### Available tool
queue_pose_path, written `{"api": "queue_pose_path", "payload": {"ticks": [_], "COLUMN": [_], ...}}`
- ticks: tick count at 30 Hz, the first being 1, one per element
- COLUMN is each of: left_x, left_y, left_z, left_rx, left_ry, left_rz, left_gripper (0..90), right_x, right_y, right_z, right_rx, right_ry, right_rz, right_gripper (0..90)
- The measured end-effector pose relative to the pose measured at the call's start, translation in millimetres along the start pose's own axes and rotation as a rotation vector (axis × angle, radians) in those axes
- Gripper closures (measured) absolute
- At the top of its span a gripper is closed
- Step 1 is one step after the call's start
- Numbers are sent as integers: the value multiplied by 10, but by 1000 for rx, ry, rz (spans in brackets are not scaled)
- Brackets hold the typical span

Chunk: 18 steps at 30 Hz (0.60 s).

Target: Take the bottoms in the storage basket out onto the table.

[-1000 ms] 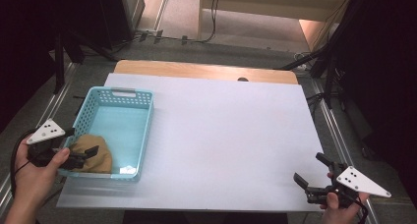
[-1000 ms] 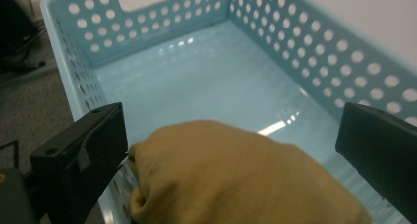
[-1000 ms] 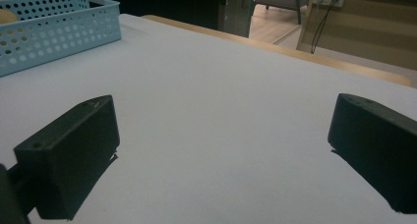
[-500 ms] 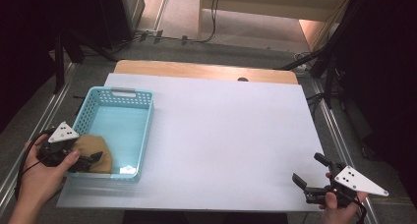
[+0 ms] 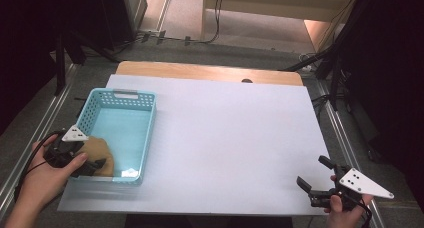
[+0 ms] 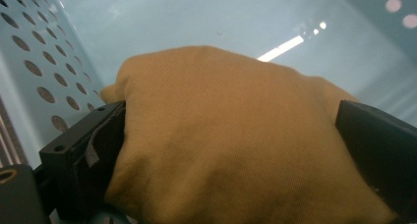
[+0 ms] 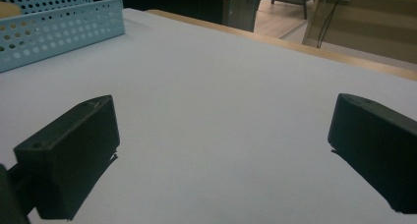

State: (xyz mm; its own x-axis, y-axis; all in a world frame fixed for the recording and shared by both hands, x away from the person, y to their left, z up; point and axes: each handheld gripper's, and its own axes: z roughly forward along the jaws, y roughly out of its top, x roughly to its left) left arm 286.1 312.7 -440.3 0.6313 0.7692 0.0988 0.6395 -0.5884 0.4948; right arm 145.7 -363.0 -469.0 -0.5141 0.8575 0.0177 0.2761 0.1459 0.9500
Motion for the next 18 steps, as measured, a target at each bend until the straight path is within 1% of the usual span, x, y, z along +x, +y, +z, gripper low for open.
{"api": "queue_pose_path", "payload": {"ticks": [2, 4, 7, 10, 15, 17, 18], "left_x": [2, 11, 10, 10, 0, 7, 10], "left_y": [14, 13, 14, 12, 22, 33, 40], "left_z": [11, 17, 20, 20, 26, 17, 14], "left_rx": [17, 20, 21, 19, 33, 31, 32], "left_ry": [-6, -16, -19, -21, -21, -19, -19], "left_rz": [-5, -13, -23, -25, -24, -44, -55], "left_gripper": [14, 16, 16, 15, 21, 48, 86], "right_x": [0, 1, -5, -3, -2, -5, -6], "right_y": [0, 0, -4, -6, -8, -9, -9], "right_z": [-2, -6, -3, 3, 13, 16, 16], "right_rx": [1, 3, 4, 8, 11, 12, 14], "right_ry": [-1, -4, -3, -5, -4, -4, -4], "right_rz": [0, 3, 6, 6, 6, 3, 3], "right_gripper": [0, 0, 0, 0, 0, 0, 0]}}
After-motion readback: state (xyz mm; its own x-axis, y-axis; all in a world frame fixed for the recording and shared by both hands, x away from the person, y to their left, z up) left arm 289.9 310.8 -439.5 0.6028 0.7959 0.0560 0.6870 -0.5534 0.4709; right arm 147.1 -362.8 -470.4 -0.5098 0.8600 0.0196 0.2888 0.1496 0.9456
